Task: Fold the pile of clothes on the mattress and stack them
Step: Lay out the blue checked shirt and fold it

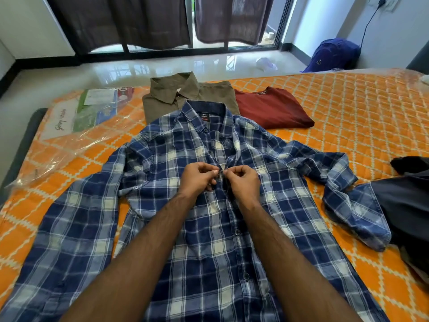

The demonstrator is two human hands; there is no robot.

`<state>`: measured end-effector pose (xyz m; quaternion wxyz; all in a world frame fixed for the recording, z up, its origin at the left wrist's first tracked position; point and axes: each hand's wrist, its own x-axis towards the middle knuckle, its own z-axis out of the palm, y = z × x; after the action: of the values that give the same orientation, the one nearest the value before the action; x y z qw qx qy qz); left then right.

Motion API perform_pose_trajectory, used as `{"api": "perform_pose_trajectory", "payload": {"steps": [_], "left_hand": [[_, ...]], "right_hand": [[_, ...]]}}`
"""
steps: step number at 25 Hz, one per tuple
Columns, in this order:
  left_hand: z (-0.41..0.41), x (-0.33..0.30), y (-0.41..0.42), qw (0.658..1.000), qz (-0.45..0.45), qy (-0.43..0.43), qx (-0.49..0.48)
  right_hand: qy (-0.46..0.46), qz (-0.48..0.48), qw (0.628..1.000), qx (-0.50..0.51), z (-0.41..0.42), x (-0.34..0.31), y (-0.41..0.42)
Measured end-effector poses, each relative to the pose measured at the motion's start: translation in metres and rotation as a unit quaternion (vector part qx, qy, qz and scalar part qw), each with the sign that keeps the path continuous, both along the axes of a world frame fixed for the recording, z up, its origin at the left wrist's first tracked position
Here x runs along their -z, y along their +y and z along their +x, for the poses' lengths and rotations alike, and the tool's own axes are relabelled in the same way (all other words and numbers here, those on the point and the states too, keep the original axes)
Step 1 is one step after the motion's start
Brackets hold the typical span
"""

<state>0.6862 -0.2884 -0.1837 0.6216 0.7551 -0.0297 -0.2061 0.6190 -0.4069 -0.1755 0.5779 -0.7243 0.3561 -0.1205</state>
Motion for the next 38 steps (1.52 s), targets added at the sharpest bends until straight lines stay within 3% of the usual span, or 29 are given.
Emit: {"api": "perform_pose_trajectory", "payload": {"steps": [8, 19, 29, 38], "left_hand": [[-0.002, 0.008, 0.003, 1.0, -0.024, 0.002, 0.009], [-0.001, 0.015, -0.001, 1.0, 0.013, -0.012, -0.021], [0.001, 0.017, 0.0, 1.0, -0.006, 0.007, -0.021], [0.0, 0.016, 0.0, 1.0, -0.018, 0.003, -0.023]], "right_hand": [[-0.019, -0.036, 0.999, -0.012, -0.004, 0.018, 0.01], [-0.051, 0.021, 0.998, 0.006, -0.002, 0.027, 0.012], [-0.068, 0.022, 0.997, -0.017, -0.008, 0.029, 0.008], [-0.034, 0.047, 0.998, -0.02, -0.004, 0.024, 0.004]]}}
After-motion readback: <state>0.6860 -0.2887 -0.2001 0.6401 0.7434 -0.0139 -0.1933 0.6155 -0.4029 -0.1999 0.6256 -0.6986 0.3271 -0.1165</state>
